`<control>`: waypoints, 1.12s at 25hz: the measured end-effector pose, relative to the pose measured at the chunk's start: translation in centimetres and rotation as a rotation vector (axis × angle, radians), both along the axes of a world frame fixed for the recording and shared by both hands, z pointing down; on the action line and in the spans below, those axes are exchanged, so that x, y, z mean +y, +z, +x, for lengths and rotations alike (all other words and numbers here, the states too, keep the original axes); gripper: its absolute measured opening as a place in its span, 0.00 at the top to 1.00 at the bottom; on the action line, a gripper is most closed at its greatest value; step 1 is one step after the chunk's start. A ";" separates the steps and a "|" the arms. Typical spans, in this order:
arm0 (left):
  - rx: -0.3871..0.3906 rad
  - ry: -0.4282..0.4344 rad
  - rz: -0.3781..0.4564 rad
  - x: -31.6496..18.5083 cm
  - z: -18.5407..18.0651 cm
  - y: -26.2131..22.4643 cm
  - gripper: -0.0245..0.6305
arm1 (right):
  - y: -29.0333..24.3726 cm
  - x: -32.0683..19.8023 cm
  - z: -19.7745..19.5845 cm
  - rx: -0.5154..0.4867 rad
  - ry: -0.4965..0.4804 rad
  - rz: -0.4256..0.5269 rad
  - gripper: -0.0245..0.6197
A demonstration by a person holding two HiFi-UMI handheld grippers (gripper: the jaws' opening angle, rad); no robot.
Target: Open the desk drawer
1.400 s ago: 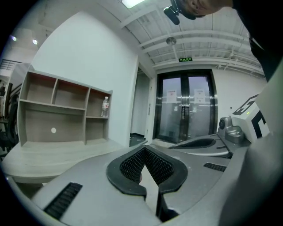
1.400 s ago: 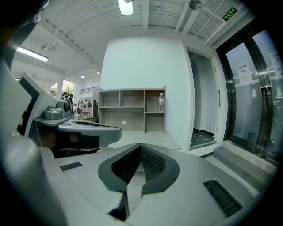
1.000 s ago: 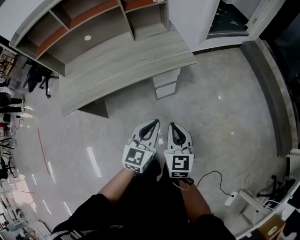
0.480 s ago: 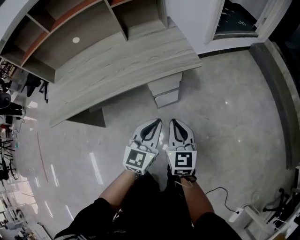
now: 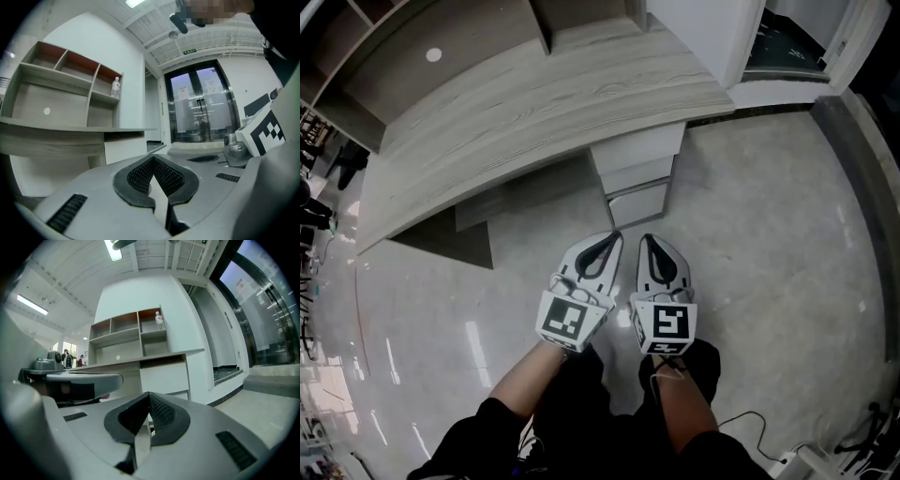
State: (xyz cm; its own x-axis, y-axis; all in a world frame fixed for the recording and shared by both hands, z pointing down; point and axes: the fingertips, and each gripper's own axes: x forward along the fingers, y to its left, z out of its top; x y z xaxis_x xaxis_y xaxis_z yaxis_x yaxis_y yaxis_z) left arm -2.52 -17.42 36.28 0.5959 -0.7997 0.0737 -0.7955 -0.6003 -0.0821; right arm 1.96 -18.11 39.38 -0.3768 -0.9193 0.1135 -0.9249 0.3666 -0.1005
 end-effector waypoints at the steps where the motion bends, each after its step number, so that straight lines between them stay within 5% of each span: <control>1: 0.014 -0.005 0.015 -0.3 -0.1 0.9 0.96 | 1.1 -0.3 -0.1 -0.010 0.004 0.006 0.95; 11: 0.022 -0.035 0.016 0.9 -2.8 9.9 0.96 | 8.6 -0.1 -1.8 -0.059 -0.009 0.028 0.95; 28: 0.022 -0.147 -0.039 0.8 -6.3 14.3 0.96 | 12.4 -8.0 -3.3 -0.238 -0.112 -0.062 0.95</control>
